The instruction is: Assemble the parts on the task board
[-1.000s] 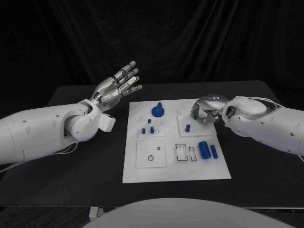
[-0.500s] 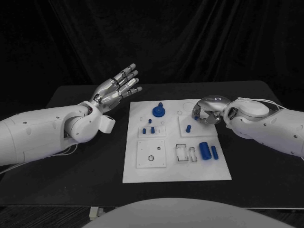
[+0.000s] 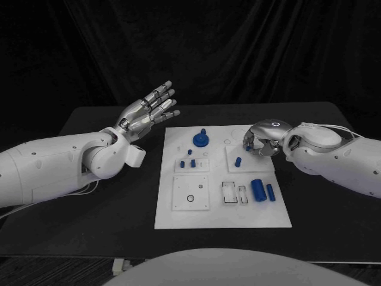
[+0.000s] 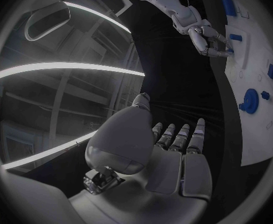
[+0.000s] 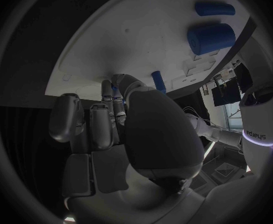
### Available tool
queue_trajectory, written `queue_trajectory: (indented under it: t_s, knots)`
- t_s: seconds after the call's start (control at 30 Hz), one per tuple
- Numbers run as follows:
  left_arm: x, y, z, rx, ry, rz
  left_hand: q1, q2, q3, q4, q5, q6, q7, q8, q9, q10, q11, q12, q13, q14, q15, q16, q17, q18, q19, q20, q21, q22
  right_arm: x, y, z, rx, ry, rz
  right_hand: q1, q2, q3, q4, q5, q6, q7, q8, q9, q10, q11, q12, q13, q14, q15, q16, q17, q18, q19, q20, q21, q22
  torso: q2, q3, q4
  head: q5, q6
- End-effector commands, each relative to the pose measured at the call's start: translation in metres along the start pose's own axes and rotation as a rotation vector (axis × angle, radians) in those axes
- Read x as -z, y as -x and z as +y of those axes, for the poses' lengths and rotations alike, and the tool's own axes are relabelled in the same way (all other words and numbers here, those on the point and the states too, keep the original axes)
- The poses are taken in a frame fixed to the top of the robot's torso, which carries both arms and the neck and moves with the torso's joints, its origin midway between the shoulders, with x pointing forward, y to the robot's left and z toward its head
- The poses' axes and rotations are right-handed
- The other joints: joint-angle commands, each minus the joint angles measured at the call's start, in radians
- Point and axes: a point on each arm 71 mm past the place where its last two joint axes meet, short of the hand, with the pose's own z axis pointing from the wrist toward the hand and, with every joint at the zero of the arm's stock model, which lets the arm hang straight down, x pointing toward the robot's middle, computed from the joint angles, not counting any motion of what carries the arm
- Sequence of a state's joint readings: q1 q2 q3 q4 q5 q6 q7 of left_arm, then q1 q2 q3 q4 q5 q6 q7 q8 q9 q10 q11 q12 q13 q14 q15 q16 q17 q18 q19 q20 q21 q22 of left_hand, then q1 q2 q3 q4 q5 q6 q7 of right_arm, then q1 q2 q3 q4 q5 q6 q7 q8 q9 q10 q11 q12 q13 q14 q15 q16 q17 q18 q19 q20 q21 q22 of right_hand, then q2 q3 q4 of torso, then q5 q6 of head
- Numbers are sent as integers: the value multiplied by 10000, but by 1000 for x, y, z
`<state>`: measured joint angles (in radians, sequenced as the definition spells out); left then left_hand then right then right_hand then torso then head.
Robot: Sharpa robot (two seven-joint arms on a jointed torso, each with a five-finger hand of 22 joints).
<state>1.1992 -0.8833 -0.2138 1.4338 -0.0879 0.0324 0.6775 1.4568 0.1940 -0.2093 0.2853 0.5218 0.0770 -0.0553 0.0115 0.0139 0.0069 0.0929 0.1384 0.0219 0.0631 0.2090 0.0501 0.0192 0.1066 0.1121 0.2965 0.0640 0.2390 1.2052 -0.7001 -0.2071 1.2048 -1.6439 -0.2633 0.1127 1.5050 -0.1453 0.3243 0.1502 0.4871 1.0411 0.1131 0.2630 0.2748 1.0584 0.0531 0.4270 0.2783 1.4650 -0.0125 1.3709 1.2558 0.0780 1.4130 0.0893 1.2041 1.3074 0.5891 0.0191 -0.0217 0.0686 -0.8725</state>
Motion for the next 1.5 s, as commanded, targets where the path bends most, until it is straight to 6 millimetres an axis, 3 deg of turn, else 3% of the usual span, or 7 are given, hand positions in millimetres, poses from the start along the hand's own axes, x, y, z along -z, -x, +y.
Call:
queue_trajectory:
  t_s: [0.03, 0.67, 1.0, 1.27, 1.4, 1.47, 1.5]
  knots:
    - [0, -1, -5, 162, -746, 37, 68, 2, 35, 19, 58, -9, 69, 56, 17, 22, 70, 52, 10, 28, 5, 31, 6, -103, 69, -10, 51, 19, 0, 7, -3, 112, -188, -258, -51, 22, 0, -43, -28, 64, 27, 28, 218, 84, -9, 6, -14, 42, -73, -7, -7, -5, -10, -18, 52, 1614, -8, 0, -8, 13, -2]
    - [2, -1, -1, 235, -616, 65, 70, 3, 31, 22, 56, -10, 72, 56, 16, 24, 83, 71, 12, -2, 15, 9, -4, -112, 59, -9, 45, -24, 5, 44, 7, 277, 126, -920, -85, 30, -12, -43, -143, 30, 20, 43, 263, 94, -16, 2, -14, 55, -81, 2, 3, -9, 1, -25, 68, 1617, 0, -4, 4, 63, -2]
    - [2, 2, -1, 126, -678, -66, 24, 10, -28, 44, -28, 21, 104, 62, 21, 35, 153, 103, 15, -196, -97, -117, -47, -285, -186, -17, -103, -431, 3, 65, 55, 173, 1268, -866, -137, 46, -15, -35, -404, -72, 19, 31, 322, 118, -21, -14, -20, 58, -85, -16, -30, -6, 1, -31, 42, 1609, 0, -1, 3, 144, -2]
    - [2, 3, -2, -88, -942, -306, -764, -741, -624, 80, -3196, 334, -10, 95, 52, 160, -462, 304, 36, -554, -609, -361, -136, -240, -703, -127, -400, -1233, -13, 67, 111, 74, 2648, -732, -106, 38, 15, -82, -413, -114, 1, 8, 347, 245, -64, 22, -7, 113, -118, 62, 78, -11, 35, -51, 87, 1622, 0, -2, -7, 346, -2]
    - [3, 4, -3, -157, -1027, -389, -1206, -1002, -409, 88, -3637, 329, 47, 76, 47, 138, -514, 248, 29, -588, -703, -401, -153, -112, -746, -175, -417, -1302, -19, 66, 129, 122, 3080, -597, -103, 32, 18, -89, -406, -123, 1, 2, 348, 250, -65, 20, -7, 112, -121, 55, 65, -10, 34, -54, 80, 1620, -7, -2, -8, 530, -2]
    - [4, 5, -3, -210, -1051, -454, -1407, -1609, 152, 101, -3775, 328, 215, 73, 47, 125, -491, 245, 29, -599, -769, -412, -159, 26, -769, -194, -420, -1331, -21, 63, 138, 157, 3257, -530, -141, 7, 6, -78, -425, -139, 7, -13, 352, 259, -59, 11, -10, 99, -121, 26, 17, 0, 16, -57, 31, 1606, -9, -5, -1, 640, -2]
    - [4, 5, -4, -234, -1057, -483, -1407, -1609, 152, 101, -3775, 328, 215, 73, 47, 125, -491, 245, 29, -599, -769, -412, -159, 26, -769, -194, -420, -1331, -22, 62, 141, 193, 3323, -503, -149, 0, 4, -76, -432, -143, 7, -17, 353, 258, -58, 7, -11, 101, -120, 29, 22, -1, 18, -58, 34, 1607, -7, -5, 3, 704, -2]
